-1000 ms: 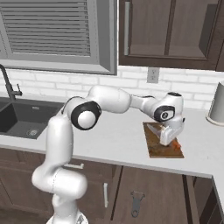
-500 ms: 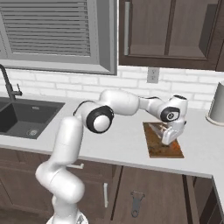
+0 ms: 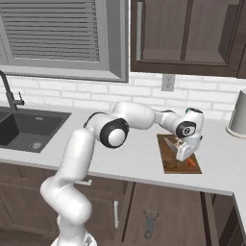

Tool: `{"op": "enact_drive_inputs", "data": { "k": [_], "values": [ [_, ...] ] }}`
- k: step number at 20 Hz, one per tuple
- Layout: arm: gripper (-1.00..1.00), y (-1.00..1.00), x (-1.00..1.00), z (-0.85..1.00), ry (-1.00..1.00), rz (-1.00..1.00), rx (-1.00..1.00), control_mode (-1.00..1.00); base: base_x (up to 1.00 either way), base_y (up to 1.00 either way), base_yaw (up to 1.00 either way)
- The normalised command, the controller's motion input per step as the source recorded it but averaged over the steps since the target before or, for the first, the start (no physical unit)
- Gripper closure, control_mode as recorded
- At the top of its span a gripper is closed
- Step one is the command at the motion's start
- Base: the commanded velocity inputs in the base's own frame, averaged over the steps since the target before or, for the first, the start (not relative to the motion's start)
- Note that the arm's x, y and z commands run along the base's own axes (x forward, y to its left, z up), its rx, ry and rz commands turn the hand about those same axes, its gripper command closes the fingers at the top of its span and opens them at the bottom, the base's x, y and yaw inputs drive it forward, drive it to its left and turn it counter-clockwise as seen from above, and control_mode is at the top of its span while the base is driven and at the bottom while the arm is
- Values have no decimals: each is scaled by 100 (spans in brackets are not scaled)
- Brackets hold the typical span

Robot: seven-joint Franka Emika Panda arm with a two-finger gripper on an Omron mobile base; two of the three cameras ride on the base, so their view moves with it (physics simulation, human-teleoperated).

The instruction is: Place the appropriate cutting tool for cutting the garlic skin on the cutting board.

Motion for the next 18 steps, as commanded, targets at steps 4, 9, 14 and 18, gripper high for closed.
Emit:
{"op": "enact_drive_inputs", "data": {
  "k": [4, 9, 14, 18],
  "values": [
    [-100, 4, 7, -29, 0, 0, 0, -100, 0, 0, 0],
    [-100, 0, -64, 22, -3, 0, 0, -100, 0, 0, 0],
    [-100, 6, -86, 90, -16, 3, -2, -100, 0, 0, 0],
    [-100, 25, -92, 97, -17, 5, -7, -100, 0, 0, 0]
  ]
}}
